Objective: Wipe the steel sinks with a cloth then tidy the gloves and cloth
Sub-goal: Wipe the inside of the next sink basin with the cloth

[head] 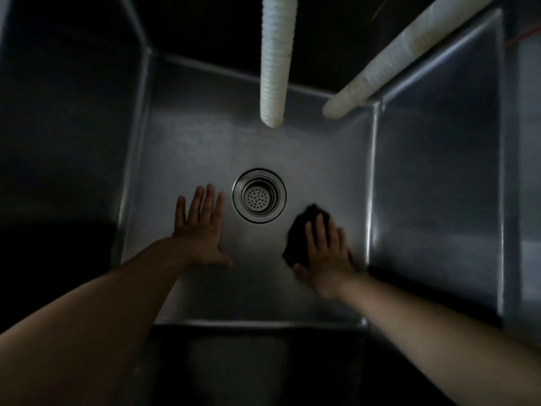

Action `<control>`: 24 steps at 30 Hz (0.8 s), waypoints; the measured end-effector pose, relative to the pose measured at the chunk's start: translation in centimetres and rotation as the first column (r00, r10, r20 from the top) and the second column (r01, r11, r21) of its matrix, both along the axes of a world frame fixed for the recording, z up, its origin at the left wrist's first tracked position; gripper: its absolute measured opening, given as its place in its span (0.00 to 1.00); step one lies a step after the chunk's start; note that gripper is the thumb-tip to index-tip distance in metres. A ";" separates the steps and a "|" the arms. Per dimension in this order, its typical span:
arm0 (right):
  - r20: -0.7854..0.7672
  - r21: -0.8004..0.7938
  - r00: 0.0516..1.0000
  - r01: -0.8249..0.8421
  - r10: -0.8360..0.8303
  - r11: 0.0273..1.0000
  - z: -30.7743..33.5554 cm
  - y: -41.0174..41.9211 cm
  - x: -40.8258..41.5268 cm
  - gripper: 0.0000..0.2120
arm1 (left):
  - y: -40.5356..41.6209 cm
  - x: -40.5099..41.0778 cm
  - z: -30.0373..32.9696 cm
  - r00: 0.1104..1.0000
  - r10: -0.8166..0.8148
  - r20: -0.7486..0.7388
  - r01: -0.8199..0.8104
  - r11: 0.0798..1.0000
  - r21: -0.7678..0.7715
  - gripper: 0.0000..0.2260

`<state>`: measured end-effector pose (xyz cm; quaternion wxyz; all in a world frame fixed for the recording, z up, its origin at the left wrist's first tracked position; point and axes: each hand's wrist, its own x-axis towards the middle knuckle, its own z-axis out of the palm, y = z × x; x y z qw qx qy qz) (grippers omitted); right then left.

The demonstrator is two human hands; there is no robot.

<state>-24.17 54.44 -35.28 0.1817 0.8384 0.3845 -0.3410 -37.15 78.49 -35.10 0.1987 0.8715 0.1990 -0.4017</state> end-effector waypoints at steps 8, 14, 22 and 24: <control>-0.095 -0.043 0.980 -0.182 0.178 0.982 -0.6 -1.6 -1.7 0.41 | -0.1 0.1 -0.2 1.000 -0.002 -0.012 0.002 1.000 0.009 0.64; 0.145 0.045 0.986 0.082 -0.087 0.996 -1.8 3.7 9.1 0.43 | 0.1 0.2 -0.2 1.000 -0.014 -0.027 0.014 1.000 -0.009 0.65; 0.379 0.162 0.901 0.162 -0.213 0.973 -1.7 10.3 21.2 0.39 | -0.2 0.2 -0.8 1.000 -0.003 -0.029 0.005 0.999 0.042 0.65; 0.414 0.181 0.891 0.121 -0.188 0.976 -1.5 10.1 21.1 0.38 | -0.3 0.2 -1.0 1.000 0.002 -0.018 -0.001 0.999 0.043 0.65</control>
